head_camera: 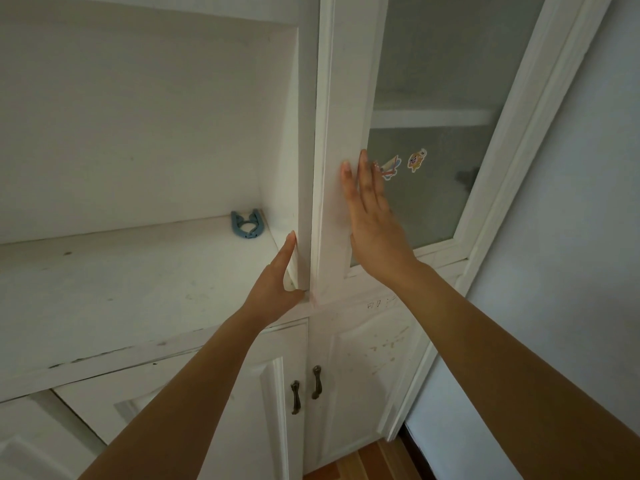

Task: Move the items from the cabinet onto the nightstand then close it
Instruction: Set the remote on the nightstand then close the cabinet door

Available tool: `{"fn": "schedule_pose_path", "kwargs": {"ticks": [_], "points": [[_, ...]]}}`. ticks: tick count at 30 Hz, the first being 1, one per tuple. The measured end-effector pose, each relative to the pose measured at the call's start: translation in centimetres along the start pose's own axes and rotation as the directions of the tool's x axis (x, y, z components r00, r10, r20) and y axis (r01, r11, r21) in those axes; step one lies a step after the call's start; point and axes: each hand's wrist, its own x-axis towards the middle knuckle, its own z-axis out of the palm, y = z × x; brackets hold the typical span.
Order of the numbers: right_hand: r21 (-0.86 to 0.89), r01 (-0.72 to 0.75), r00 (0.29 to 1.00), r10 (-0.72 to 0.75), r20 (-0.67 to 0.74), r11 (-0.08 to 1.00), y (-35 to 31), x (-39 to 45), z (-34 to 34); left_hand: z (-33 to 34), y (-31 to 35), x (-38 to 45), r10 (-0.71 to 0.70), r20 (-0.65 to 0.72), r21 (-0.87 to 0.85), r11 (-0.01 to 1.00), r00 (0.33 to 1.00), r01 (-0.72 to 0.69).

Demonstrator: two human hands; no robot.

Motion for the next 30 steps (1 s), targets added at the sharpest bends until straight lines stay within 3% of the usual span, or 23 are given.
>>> {"fn": "schedule_pose_path", "kwargs": {"ticks": [22,30], "points": [[-0.021,-0.011,0.995,0.013,0.100,1.000,-0.3,1.5,-0.3,-0.5,1.0,-0.5,-0.024,0.006,0.109,0.994,1.000,0.023],[0.046,-0.039,0.989,0.032,0.142,0.998,-0.1,0.9,-2.7,-1.8,1.9,-0.6,-0.066,0.040,0.443,0.895,0.997,0.041]]}}
